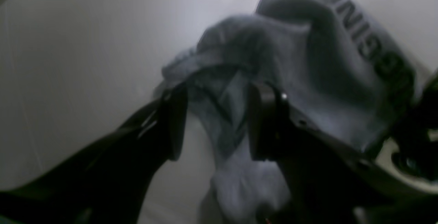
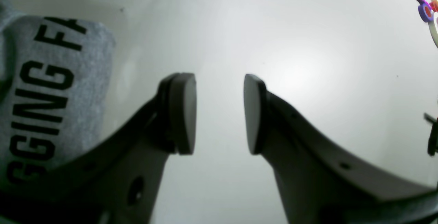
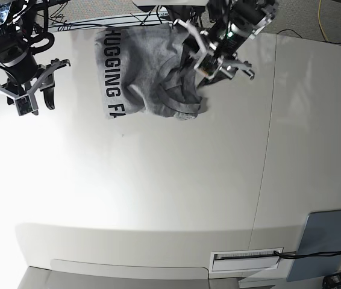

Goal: Fold the T-shirt properly
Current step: 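Grasp the bunched shirt edge with left gripper and lift it, then grasp the printed side with right gripper and lift shirt with both, then flip and lay the shirt down flat with both grippers, printed side up, then open both grippers and raise them away from the folded shirt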

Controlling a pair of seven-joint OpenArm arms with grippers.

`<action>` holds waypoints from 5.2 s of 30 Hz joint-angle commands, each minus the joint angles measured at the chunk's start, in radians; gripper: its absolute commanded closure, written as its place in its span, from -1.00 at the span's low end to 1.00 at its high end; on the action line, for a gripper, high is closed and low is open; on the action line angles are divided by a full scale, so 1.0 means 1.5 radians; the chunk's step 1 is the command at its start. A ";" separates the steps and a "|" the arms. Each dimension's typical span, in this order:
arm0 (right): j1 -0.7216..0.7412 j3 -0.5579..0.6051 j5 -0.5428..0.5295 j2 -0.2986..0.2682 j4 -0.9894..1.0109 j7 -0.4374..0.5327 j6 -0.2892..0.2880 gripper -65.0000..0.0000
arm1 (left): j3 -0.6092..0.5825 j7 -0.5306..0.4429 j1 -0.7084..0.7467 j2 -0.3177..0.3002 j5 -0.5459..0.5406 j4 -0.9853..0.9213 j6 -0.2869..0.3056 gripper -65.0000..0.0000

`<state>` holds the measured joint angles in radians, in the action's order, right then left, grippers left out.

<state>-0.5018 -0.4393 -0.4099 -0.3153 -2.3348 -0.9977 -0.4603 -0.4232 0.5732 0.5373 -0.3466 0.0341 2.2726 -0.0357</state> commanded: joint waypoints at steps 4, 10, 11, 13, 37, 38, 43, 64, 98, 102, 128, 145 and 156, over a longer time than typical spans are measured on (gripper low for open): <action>0.001 -0.005 -0.023 -0.008 -0.009 0.012 0.002 0.29 | 0.001 -0.016 -0.039 0.021 0.030 -0.048 -0.034 0.10; 0.006 0.029 -0.053 -0.008 -0.009 0.023 -0.036 0.65 | 0.001 -0.026 -0.049 0.020 0.081 -0.072 -0.068 1.00; 0.011 0.047 -0.053 -0.008 -0.008 0.024 -0.041 0.80 | 0.001 -0.025 -0.049 0.020 0.083 -0.072 -0.076 1.00; 0.028 0.090 -0.049 -0.008 -0.001 0.029 -0.047 0.99 | -0.002 -0.023 -0.046 0.020 0.069 -0.067 -0.057 1.00; 0.311 0.413 0.137 -0.008 0.390 0.062 0.011 1.00 | -0.098 -0.010 -0.096 0.022 -0.032 -0.253 0.125 1.00; 0.315 0.412 0.145 -0.008 0.391 0.062 0.015 1.00 | -0.098 -0.009 -0.108 0.023 -0.021 -0.267 0.108 1.00; 0.322 0.409 0.152 -0.008 0.391 0.064 0.021 1.00 | -0.084 -0.009 -0.161 0.022 0.012 -0.336 0.086 1.00; 0.336 0.371 0.209 -0.007 0.392 0.102 0.149 1.00 | 0.178 0.064 -0.126 0.019 -0.201 -0.113 0.165 1.00; 0.082 0.527 0.230 0.024 0.159 0.025 0.095 1.00 | 0.254 -0.045 -0.292 0.064 -0.191 -0.463 0.182 1.00; 0.088 0.506 0.277 0.015 0.102 0.020 0.116 1.00 | 0.255 -0.008 -0.293 0.042 -0.219 -0.415 0.182 1.00; 0.433 0.537 0.152 0.104 0.517 0.104 0.087 1.00 | 0.253 -0.040 0.047 0.002 -0.244 -0.211 0.207 1.00; 0.493 0.514 0.290 0.063 0.516 0.101 0.170 1.00 | 0.276 -0.051 0.058 -0.019 -0.218 -0.245 0.217 1.00; 0.228 0.298 0.266 -0.040 0.212 0.013 0.170 1.00 | 0.461 -0.062 0.134 -0.019 -0.281 -0.114 0.218 1.00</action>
<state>-0.1715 0.0116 -0.0113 -0.3626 -1.9987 -0.9970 -0.2043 0.2638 0.4995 0.7292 -0.3668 -0.3771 2.0850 0.2867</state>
